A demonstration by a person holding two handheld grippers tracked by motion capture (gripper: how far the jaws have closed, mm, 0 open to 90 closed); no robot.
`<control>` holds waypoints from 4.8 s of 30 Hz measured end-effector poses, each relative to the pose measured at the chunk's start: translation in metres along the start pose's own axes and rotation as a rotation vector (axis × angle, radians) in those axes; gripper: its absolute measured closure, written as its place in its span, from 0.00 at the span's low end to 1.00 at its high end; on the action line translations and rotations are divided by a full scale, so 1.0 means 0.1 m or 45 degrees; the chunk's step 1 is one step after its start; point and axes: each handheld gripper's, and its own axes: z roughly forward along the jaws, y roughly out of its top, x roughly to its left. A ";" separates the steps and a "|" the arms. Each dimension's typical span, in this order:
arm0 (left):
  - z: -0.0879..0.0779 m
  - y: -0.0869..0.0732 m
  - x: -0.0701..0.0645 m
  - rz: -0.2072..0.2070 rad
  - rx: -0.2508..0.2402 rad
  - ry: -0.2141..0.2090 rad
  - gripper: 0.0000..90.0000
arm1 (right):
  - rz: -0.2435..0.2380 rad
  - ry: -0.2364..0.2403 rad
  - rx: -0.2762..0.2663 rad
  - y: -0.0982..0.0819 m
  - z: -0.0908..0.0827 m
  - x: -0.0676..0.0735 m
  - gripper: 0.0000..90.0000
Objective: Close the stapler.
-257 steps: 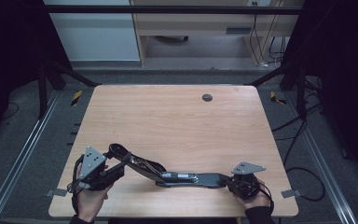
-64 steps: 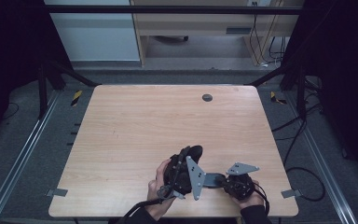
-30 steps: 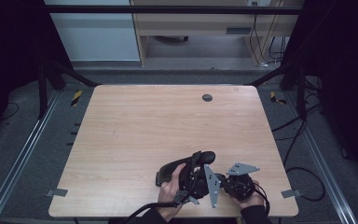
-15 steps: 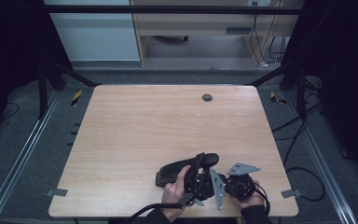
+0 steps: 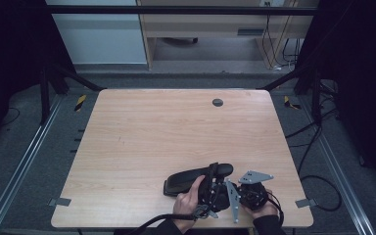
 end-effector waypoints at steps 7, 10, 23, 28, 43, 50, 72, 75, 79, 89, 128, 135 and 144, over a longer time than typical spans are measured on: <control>0.02 0.00 -0.05 0.030 0.004 0.004 0.62 | 0.005 -0.002 0.001 0.00 0.00 0.00 1.00; 0.04 0.00 -0.07 0.039 0.004 0.006 0.62 | 0.006 -0.003 0.000 0.00 0.00 0.00 1.00; 0.07 0.00 -0.15 0.072 0.010 0.008 0.62 | 0.006 -0.017 -0.001 -0.01 -0.01 -0.01 1.00; 0.09 0.00 -0.18 0.094 0.013 0.010 0.62 | 0.015 -0.013 0.006 -0.01 -0.02 -0.02 1.00; 0.12 -0.01 -0.27 0.130 0.021 0.002 0.61 | 0.015 -0.013 0.008 -0.01 -0.03 -0.04 1.00; 0.13 -0.02 -0.30 0.156 0.028 0.003 0.61 | 0.026 -0.021 0.014 -0.01 -0.03 -0.03 1.00; 0.16 -0.03 -0.38 0.227 0.035 0.001 0.61 | 0.030 -0.018 0.002 -0.03 -0.04 -0.07 0.98; 0.17 -0.04 -0.40 0.238 0.034 0.002 0.61 | 0.032 -0.019 0.003 -0.03 -0.04 -0.07 0.98; 0.17 -0.04 -0.41 0.251 0.037 0.008 0.61 | 0.038 -0.015 0.004 -0.03 -0.04 -0.06 0.98; 0.18 -0.05 -0.45 0.268 0.047 -0.001 0.59 | 0.055 -0.029 -0.005 -0.02 -0.08 -0.09 0.95; -0.19 -0.01 0.10 -0.064 0.007 -0.237 0.40 | 0.133 -0.120 -0.137 0.01 -0.24 -0.26 0.82; -0.18 -0.19 0.39 -0.179 0.050 -0.237 0.40 | 0.131 -0.124 -0.180 0.05 -0.33 -0.28 0.96; -0.19 -0.54 0.73 -0.347 0.107 -0.245 0.39 | 0.132 -0.115 -0.237 0.11 -0.45 -0.27 1.00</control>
